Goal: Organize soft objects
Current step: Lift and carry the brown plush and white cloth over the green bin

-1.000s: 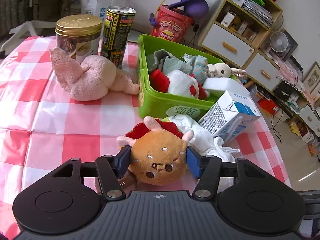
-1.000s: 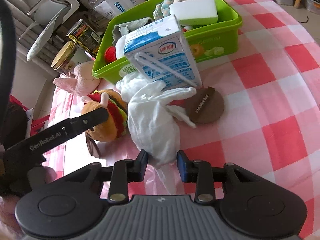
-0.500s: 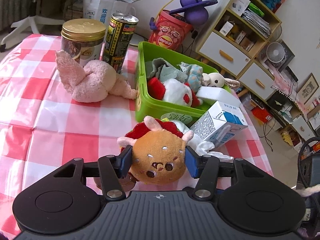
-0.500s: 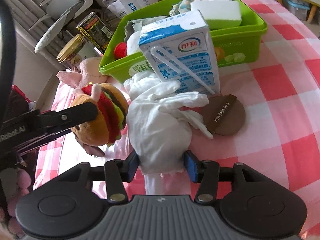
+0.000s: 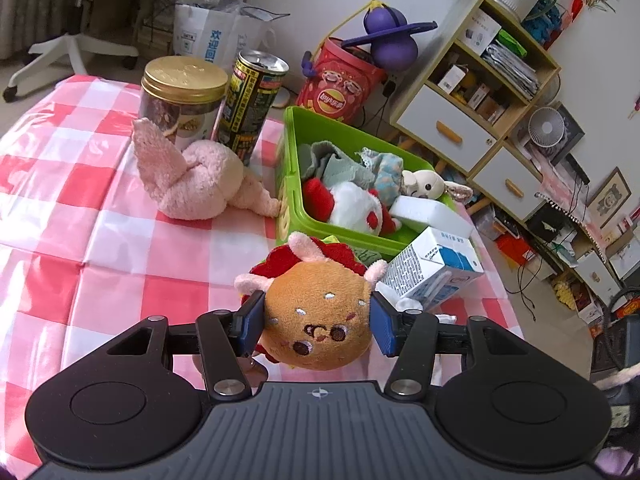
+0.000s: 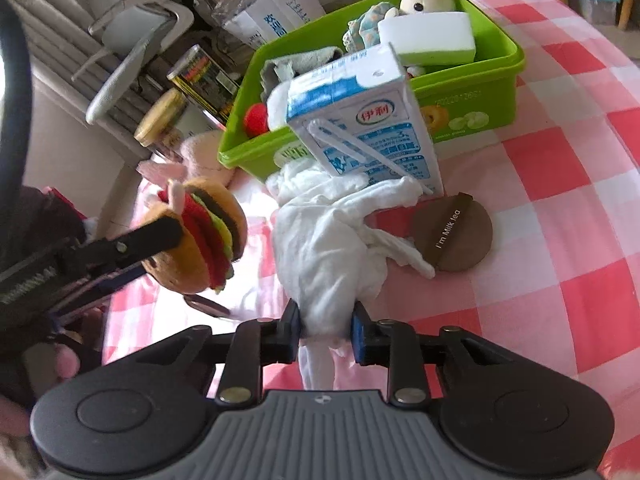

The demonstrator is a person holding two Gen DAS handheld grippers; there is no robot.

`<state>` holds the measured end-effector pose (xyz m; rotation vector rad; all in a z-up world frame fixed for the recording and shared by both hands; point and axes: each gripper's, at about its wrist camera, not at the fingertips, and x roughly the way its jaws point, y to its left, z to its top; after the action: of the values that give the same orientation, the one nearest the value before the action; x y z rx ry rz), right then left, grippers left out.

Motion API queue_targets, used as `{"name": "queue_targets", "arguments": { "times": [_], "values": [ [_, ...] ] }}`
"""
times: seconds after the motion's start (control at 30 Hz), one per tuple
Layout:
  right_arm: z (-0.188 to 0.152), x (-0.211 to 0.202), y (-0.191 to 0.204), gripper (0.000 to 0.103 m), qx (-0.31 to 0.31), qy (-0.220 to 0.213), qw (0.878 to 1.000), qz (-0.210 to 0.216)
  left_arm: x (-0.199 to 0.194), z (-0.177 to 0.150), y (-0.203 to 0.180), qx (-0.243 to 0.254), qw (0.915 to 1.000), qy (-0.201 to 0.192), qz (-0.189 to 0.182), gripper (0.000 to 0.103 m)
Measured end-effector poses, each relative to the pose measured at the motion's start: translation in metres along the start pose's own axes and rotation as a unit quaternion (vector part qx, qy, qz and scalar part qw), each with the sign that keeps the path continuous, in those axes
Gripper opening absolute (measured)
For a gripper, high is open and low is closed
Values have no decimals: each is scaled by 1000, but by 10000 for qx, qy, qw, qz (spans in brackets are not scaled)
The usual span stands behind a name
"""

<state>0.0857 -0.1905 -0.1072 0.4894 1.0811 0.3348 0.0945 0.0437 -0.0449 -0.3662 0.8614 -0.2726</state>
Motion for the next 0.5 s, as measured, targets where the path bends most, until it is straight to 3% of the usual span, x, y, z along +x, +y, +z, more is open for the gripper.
{"name": "queue_targets", "arguments": {
  "times": [0.5],
  "values": [
    [7, -62, -29, 0, 609, -518, 9939, 754, -14, 6, -5, -99, 9996, -247, -121, 53]
  ]
}}
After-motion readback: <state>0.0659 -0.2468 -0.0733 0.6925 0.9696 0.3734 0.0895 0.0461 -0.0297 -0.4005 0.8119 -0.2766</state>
